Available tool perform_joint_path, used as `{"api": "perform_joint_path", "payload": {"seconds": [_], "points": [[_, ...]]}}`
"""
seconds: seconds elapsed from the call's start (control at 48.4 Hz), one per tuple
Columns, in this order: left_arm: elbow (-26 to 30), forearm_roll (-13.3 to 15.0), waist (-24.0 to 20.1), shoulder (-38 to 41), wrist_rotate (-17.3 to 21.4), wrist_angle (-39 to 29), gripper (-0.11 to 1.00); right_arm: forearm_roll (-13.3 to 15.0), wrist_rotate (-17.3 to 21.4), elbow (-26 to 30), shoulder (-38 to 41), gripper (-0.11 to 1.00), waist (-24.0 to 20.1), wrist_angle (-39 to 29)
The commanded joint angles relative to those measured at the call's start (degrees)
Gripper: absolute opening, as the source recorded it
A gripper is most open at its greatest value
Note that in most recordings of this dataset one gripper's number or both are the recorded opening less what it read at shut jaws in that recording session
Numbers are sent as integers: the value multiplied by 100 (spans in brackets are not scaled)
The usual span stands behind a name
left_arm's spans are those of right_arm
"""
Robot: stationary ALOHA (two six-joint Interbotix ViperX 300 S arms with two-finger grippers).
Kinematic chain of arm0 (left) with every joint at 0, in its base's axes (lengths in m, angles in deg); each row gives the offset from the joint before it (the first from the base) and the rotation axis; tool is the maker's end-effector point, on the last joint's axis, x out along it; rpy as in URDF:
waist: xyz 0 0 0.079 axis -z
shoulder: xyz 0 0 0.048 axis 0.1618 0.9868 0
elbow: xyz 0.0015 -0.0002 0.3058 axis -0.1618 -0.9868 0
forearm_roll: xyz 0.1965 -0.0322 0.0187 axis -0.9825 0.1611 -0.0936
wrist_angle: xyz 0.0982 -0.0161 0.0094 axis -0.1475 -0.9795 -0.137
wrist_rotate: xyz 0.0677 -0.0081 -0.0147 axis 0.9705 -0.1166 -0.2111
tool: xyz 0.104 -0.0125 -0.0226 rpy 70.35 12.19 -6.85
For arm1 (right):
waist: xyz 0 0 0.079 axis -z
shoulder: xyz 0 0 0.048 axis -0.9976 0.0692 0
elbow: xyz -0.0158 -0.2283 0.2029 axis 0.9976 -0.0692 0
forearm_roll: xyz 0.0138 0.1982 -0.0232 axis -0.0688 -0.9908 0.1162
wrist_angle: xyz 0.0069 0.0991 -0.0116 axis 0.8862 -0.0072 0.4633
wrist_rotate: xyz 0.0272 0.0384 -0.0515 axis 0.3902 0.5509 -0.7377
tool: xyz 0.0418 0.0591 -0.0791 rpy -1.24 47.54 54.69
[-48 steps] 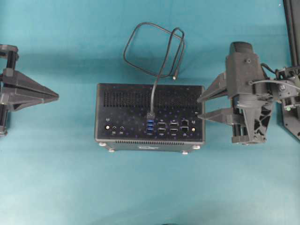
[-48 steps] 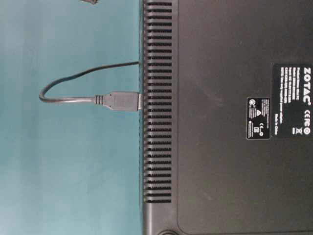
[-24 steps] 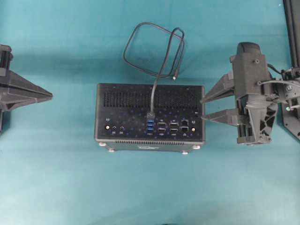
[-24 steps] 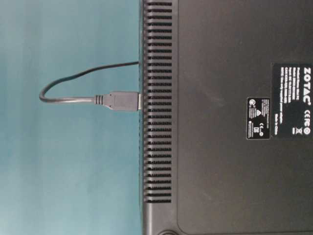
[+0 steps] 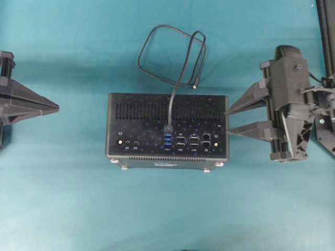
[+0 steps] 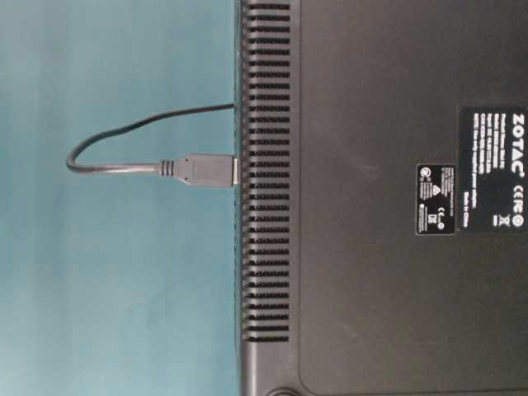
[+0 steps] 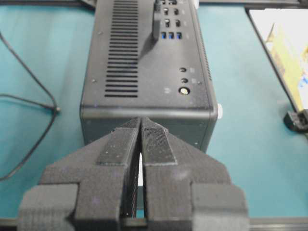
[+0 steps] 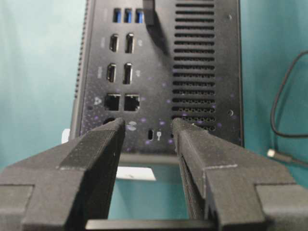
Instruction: Insert the USB into the PC box with both arms.
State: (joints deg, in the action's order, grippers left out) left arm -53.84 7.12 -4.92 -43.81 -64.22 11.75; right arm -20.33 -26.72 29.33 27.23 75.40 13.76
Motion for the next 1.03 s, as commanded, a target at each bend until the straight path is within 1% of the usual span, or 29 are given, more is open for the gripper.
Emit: {"api": "perform_joint_path", "payload": {"seconds": [0.0,0.227,0.455,0.641,1.013], "points": [[62,-18,9,44,-9,26,0,9,26,35,-70,50,-18,105],[62,-9,9,44,-9,26,0,0,26,-18,-70,50,-18,193],[44,-9,18,44,-9,26,0,88,26,-35,-62,50,-18,272],[44,-18,9,79,-18,26,0,97,26,-26,-62,50,-18,290],[62,-9,18,299,-18,26,0,97,18,-44,88,49,-9,633]]}}
